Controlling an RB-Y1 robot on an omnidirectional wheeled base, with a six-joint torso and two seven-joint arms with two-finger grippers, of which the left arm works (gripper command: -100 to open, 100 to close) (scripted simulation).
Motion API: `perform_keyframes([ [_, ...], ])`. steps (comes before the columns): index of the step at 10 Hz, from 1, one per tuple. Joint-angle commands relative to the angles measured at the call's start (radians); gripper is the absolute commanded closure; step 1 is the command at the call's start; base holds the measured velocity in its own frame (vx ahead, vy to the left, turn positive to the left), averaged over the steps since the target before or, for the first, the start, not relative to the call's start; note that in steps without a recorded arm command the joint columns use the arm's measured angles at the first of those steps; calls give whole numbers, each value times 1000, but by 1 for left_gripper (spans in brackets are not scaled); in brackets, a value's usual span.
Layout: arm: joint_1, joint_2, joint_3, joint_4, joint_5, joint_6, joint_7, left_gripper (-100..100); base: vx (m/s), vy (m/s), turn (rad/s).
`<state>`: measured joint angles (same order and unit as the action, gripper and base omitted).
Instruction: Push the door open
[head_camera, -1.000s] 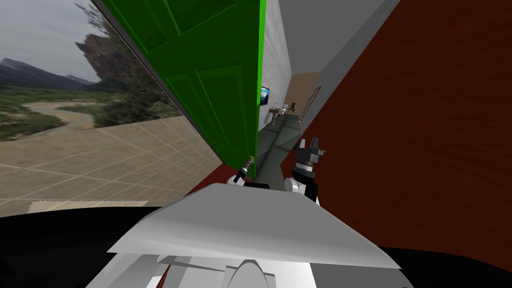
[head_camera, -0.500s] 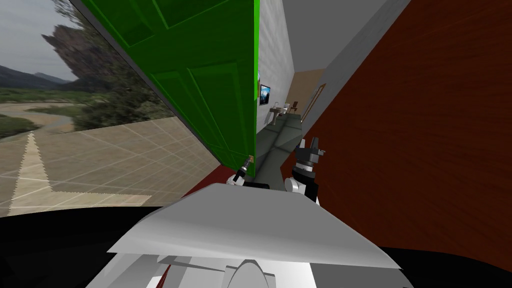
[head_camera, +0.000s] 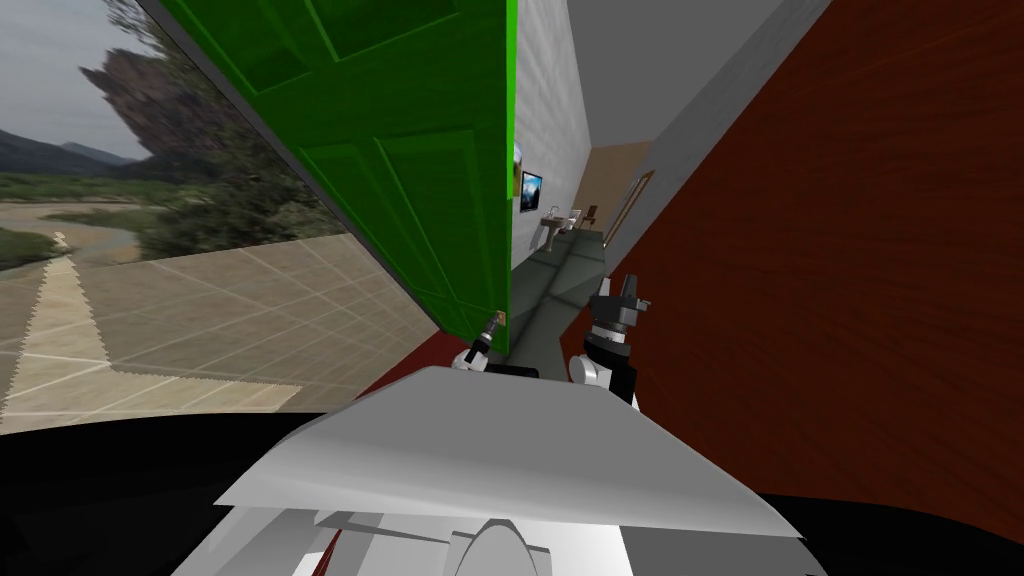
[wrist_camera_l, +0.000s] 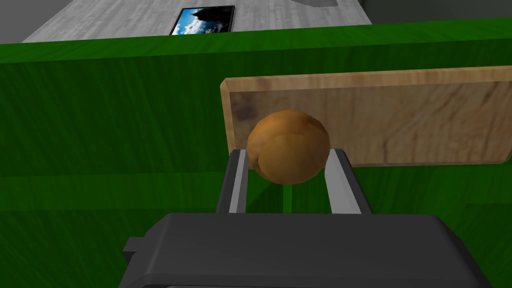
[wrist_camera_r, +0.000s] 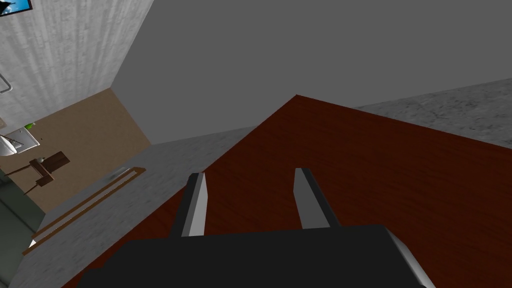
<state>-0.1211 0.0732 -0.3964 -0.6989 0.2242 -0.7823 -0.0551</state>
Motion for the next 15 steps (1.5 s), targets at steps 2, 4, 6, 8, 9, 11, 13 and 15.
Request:
perform_keyframes([
  [2,-8,2,50,2,11,-2,-18,100,135,-106,98],
  [4,-12,-4,79,10,17,-3,-28,100,162,-116,67],
  [6,-3,-2,61,-1,13,5,-25,-100,-109,-6,23],
  [8,0,-4,56,-6,12,7,-24,-100,-213,30,15],
  [9,2,-7,51,-10,11,8,-23,-100,-225,-10,38],
  [11,5,-14,47,-14,10,10,-23,-100,-240,-13,26],
  [13,11,-15,46,-27,10,16,-24,-100,-148,21,12],
  [15,12,-11,49,-24,10,11,-26,-100,141,-37,-26],
])
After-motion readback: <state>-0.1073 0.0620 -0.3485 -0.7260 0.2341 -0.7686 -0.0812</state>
